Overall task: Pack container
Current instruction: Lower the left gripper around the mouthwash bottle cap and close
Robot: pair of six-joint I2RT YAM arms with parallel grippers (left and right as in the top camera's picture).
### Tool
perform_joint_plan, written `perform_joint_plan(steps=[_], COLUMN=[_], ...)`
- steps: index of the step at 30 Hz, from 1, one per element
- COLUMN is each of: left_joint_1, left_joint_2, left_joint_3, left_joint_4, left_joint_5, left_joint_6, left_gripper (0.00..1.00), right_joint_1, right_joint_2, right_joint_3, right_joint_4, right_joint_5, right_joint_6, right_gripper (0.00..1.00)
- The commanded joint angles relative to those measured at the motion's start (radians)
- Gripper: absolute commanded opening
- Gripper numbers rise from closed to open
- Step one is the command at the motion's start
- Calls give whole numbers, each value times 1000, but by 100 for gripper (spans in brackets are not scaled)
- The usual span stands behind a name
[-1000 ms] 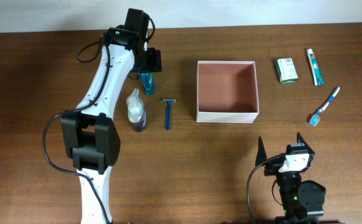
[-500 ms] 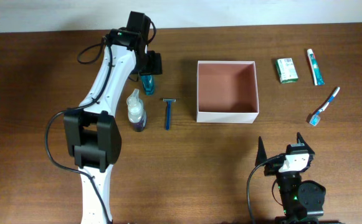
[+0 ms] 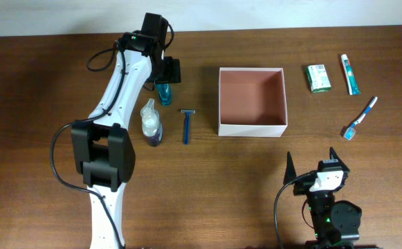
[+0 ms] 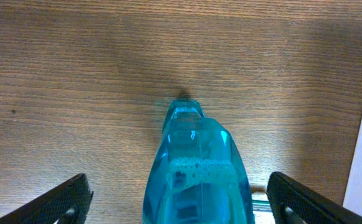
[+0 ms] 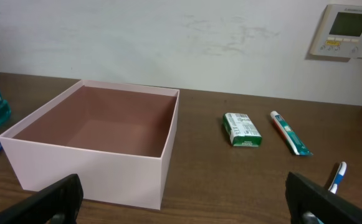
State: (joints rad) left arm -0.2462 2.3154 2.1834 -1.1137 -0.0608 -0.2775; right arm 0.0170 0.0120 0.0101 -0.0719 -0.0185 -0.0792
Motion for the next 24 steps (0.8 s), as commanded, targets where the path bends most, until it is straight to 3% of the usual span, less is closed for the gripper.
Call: perform_joint_plan(steps=[1,9,11,17,22,24], left_joint_1=[-3,-3,-3,-3,-3,-3], left_joint_2=[9,9,9,9,9,9], left_joint_3=[15,77,84,85,85,85], left_joint_4=[3,2,2,-16,-23,-22], left_joint_5=[-11,-12,-12,-12,-12,-12], left_joint_6=[2,2,2,2,2,2], left_gripper=[91,89,81,78,64,64], right_joint_1=[9,9,9,9,9,9], right_joint_2=[-6,-6,-6,-6,-6,-6], right_joint_3=[-5,-5,-5,-5,-5,-5], right_joint_4=[-6,-6,-6,-6,-6,-6], right_joint_5=[5,5,5,5,5,5], right_joint_6=[1,1,1,1,1,1], right_gripper=[99,99,99,99,99,99])
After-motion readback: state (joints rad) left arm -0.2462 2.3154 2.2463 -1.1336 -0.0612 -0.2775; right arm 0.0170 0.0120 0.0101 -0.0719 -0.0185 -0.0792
